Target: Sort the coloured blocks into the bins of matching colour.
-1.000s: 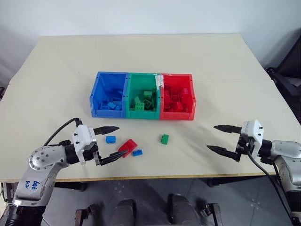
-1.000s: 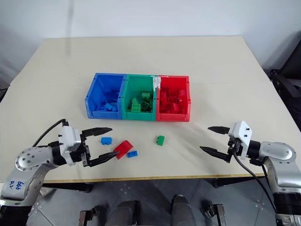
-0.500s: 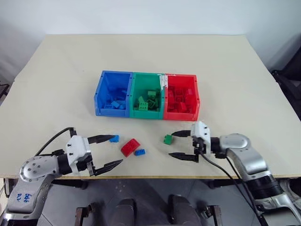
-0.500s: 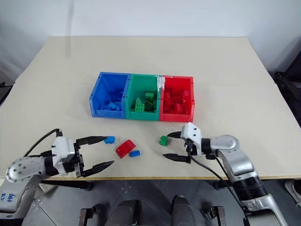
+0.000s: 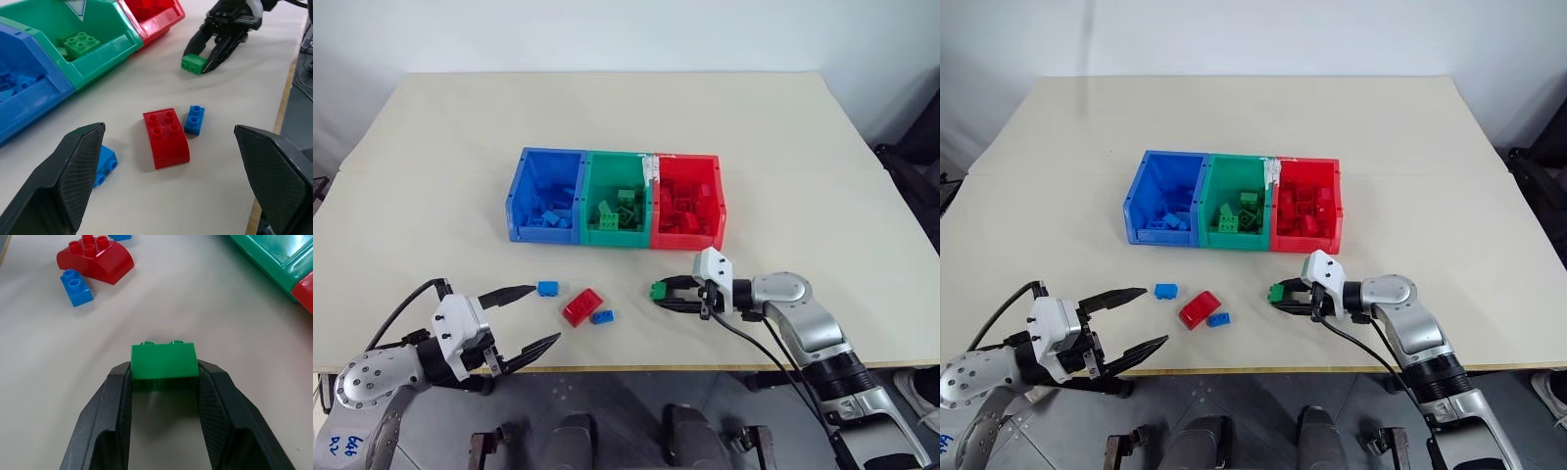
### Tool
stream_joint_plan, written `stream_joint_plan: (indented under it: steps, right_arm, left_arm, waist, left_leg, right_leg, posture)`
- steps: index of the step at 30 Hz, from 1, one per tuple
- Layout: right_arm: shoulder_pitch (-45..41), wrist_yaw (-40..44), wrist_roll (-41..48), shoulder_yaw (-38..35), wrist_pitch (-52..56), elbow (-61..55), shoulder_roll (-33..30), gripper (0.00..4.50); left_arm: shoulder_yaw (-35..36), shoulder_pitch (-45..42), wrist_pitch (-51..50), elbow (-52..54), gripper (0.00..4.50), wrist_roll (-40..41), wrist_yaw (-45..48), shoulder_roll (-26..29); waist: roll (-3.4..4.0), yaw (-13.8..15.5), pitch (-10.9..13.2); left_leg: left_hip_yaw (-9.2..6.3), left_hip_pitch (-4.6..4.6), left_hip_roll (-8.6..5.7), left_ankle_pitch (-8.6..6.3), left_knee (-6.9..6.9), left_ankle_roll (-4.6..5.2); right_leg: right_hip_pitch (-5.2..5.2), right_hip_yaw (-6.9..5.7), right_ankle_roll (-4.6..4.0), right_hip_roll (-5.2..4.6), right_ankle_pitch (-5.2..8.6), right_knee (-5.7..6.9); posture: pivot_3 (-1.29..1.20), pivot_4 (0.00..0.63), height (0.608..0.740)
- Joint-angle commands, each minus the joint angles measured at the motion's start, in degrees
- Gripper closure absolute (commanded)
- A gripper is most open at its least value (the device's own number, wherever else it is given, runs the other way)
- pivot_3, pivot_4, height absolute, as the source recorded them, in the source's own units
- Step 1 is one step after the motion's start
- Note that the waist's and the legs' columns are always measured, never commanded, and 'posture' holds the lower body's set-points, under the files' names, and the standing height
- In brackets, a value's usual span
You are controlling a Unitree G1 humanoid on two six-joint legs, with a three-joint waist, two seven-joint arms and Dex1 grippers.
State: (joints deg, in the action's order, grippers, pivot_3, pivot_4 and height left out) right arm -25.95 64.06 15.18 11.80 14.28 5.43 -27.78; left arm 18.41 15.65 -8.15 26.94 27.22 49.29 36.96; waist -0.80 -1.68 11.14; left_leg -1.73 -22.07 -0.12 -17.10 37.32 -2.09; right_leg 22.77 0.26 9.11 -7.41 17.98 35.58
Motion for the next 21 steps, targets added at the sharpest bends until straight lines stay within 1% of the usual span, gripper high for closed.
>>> stream_joint_plan:
  steps: [1,3,6,12,13,16,19,20,21]
  right_arm:
    - [-6.1,-3.3,7.0,-4.2,6.7,-6.4,3.7,3.07]
    - [-10.3,-7.5,8.1,-5.6,10.2,-5.7,6.6,3.07]
    - [-16.4,-13.3,7.6,-7.2,11.9,-1.9,10.8,3.07]
    - [-23.9,-20.2,1.1,-5.8,6.3,9.5,14.9,3.07]
    - [-24.9,-21.7,0.2,-6.1,5.0,11.4,15.5,2.72]
    - [-26.8,-22.5,-1.6,-6.3,4.1,15.3,15.4,1.62]
    - [-25.9,-20.2,-1.1,-7.2,2.0,14.5,14.0,0.6]
    - [-24.3,-17.0,-0.2,-7.4,0.8,12.9,12.3,0.26]
    - [-23.2,-14.8,0.4,-7.6,0.0,11.8,11.1,0.02]
  left_arm:
    - [4.5,1.2,0.1,1.7,0.0,2.7,-2.0,-1.0]
    - [6.3,1.9,0.1,1.3,0.0,3.2,-3.1,-1.7]
    - [8.6,3.6,0.4,0.5,0.0,3.4,-3.9,-2.6]
    - [11.3,7.1,1.4,0.2,0.0,3.2,-3.6,-3.8]
    - [11.4,7.4,1.5,0.3,0.0,3.2,-3.6,-3.9]
    - [11.6,7.7,1.3,0.8,0.0,3.2,-4.1,-4.1]
    - [11.6,7.7,1.2,0.9,0.0,3.1,-4.1,-4.0]
    - [11.7,7.6,1.0,0.7,0.0,3.2,-3.8,-3.7]
    - [11.8,7.5,0.9,0.6,0.0,3.3,-3.7,-3.5]
  waist:
    - [0.0,-0.3,0.0]
    - [0.0,-0.3,0.0]
    - [0.0,-0.1,0.0]
    - [-0.08,0.1,-0.1]
    - [-0.08,0.0,-0.1]
    - [-0.08,-0.1,-0.1]
    - [-0.08,-0.1,-0.1]
    - [-0.08,-0.1,-0.1]
    - [-0.09,0.1,-0.1]
  left_leg:
    - [0.0,0.0,0.03,0.0,-0.01,0.0]
    - [0.01,0.01,0.1,-0.01,-0.02,-0.03]
    - [-0.03,0.0,0.1,-0.01,-0.03,-0.06]
    - [-0.06,-0.1,-0.08,-0.07,-0.04,-0.02]
    - [-0.02,-0.1,-0.09,-0.08,-0.03,0.0]
    - [0.08,-0.13,-0.06,-0.07,-0.09,-0.02]
    - [0.11,-0.15,-0.02,-0.07,-0.14,-0.03]
    - [0.13,-0.19,-0.02,-0.07,-0.13,-0.03]
    - [0.14,-0.23,-0.02,-0.07,-0.12,-0.03]
  right_leg:
    - [0.01,0.0,0.0,0.02,0.0,0.02]
    - [0.07,0.01,0.0,0.07,0.0,0.05]
    - [0.1,-0.02,-0.05,0.06,0.02,0.07]
    - [0.11,-0.05,-0.06,-0.08,0.02,0.06]
    - [0.11,-0.04,-0.06,-0.1,0.02,0.06]
    - [0.28,-0.03,-0.05,-0.08,0.02,0.12]
    - [0.37,-0.04,-0.06,-0.05,0.03,0.15]
    - [0.41,-0.03,-0.07,-0.06,0.03,0.15]
    - [0.46,-0.03,-0.07,-0.06,0.03,0.17]
  posture:
    - [0.0,0.15,0.74]
    - [0.0,0.15,0.74]
    - [0.0,0.15,0.74]
    - [0.0,0.15,0.74]
    - [0.0,0.15,0.74]
    - [0.0,0.15,0.74]
    - [0.0,0.15,0.74]
    - [0.0,0.15,0.74]
    - [0.0,0.15,0.74]
